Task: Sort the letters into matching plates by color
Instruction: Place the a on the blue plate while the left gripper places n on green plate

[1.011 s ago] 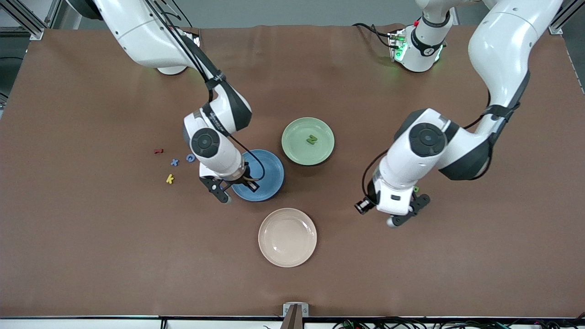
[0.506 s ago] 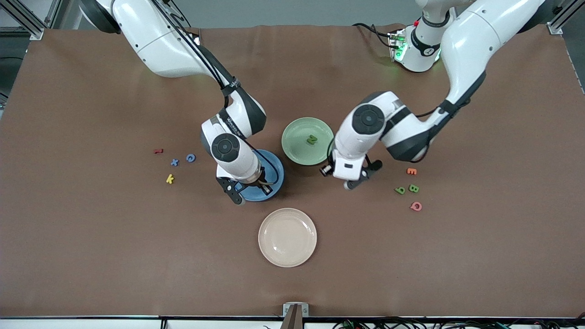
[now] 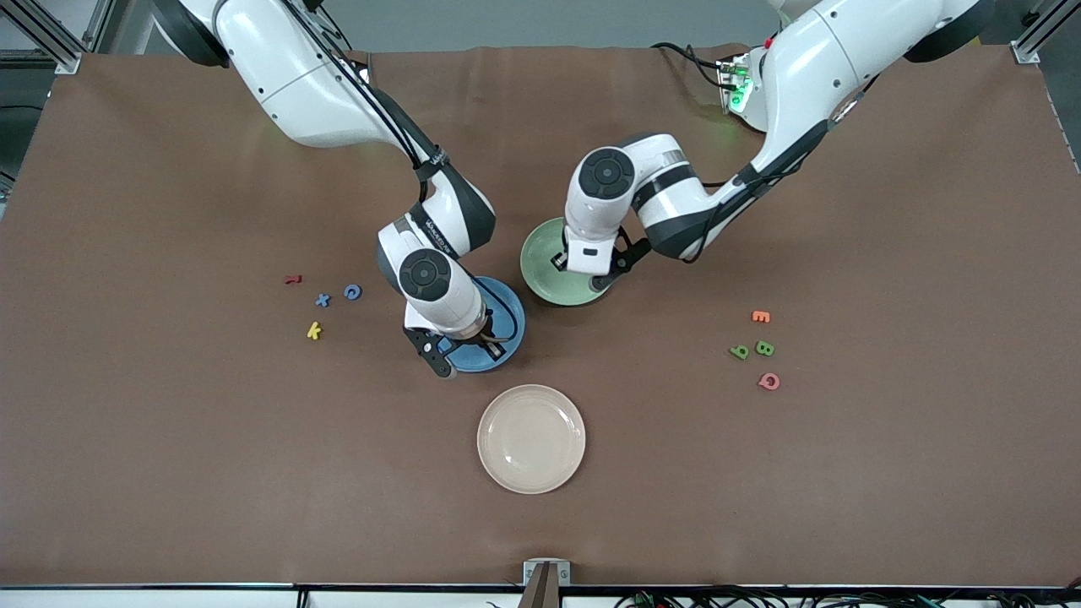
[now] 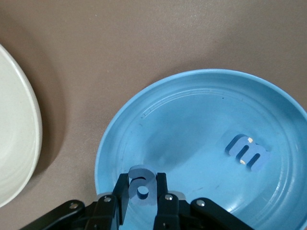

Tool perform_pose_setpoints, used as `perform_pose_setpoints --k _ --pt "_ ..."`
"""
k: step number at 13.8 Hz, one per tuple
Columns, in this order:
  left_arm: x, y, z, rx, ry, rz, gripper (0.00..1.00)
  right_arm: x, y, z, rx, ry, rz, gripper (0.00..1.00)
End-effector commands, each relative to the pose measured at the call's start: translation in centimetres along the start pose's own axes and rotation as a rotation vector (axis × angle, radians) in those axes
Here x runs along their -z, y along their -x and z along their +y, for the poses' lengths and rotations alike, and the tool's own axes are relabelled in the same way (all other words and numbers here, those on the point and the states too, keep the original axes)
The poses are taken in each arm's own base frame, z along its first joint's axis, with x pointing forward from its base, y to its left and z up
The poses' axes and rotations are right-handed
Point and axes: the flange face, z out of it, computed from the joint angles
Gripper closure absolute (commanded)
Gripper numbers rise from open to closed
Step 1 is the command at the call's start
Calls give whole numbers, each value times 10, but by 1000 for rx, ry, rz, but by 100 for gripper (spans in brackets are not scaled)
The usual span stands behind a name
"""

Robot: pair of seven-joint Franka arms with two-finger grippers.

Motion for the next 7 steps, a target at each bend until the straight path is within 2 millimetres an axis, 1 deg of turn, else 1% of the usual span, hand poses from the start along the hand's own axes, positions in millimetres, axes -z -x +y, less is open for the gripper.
perform_pose_setpoints --k 1,2,3,4,5,6,7 --pt "1 3 1 21 16 11 93 -3 1 -5 -12 3 15 83" --pt "-1 4 2 18 14 6 78 -3 1 -6 -13 2 14 77" --pt "-4 4 0 16 8 6 43 -2 1 -6 -13 -1 14 68" --pt "-5 5 -1 20 3 8 3 -4 1 -6 -15 2 14 39" --pt "-2 2 0 25 4 9 0 -4 1 -5 -15 3 14 31" --pt "1 1 1 29 7 12 0 -4 1 -5 -13 3 15 16" --pt "3 -3 1 29 10 14 0 -4 0 -6 -10 2 16 0"
